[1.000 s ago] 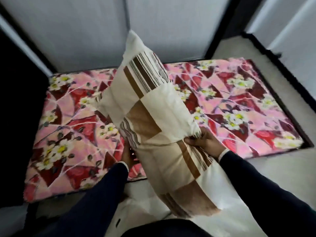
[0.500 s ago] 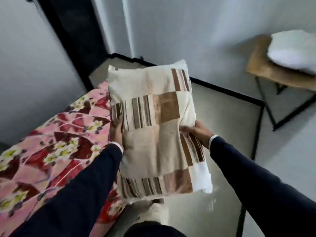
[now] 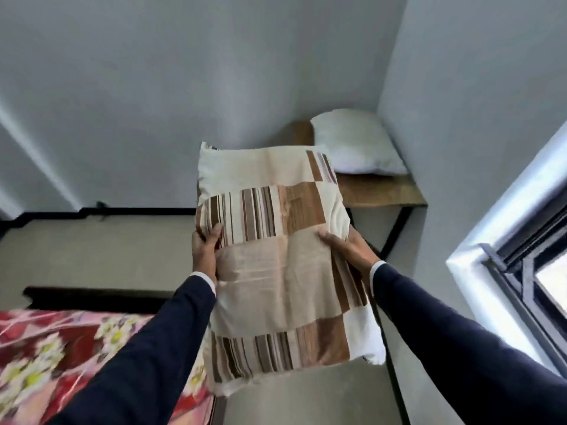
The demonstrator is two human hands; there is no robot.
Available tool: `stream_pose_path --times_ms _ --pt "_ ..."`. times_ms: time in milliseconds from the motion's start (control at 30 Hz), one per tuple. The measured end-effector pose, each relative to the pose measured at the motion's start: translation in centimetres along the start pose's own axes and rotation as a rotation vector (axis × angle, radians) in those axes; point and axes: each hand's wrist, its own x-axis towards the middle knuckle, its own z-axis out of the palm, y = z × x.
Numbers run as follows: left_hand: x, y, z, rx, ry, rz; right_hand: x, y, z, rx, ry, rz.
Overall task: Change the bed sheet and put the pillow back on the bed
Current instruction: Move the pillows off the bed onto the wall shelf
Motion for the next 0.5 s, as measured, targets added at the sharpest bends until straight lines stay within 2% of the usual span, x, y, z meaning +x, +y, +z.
stream_pose_path --times_ms 233,500 --pt "14.8 1.6 16.4 0.051 -0.184 0.027 17.6 -5.4 -11.5 0.117 0.170 -0.116" --pt "28.8 1.9 34.4 0.035 -0.274 0.033 36.0 -11.9 -24.5 0.139 0.260 -0.171"
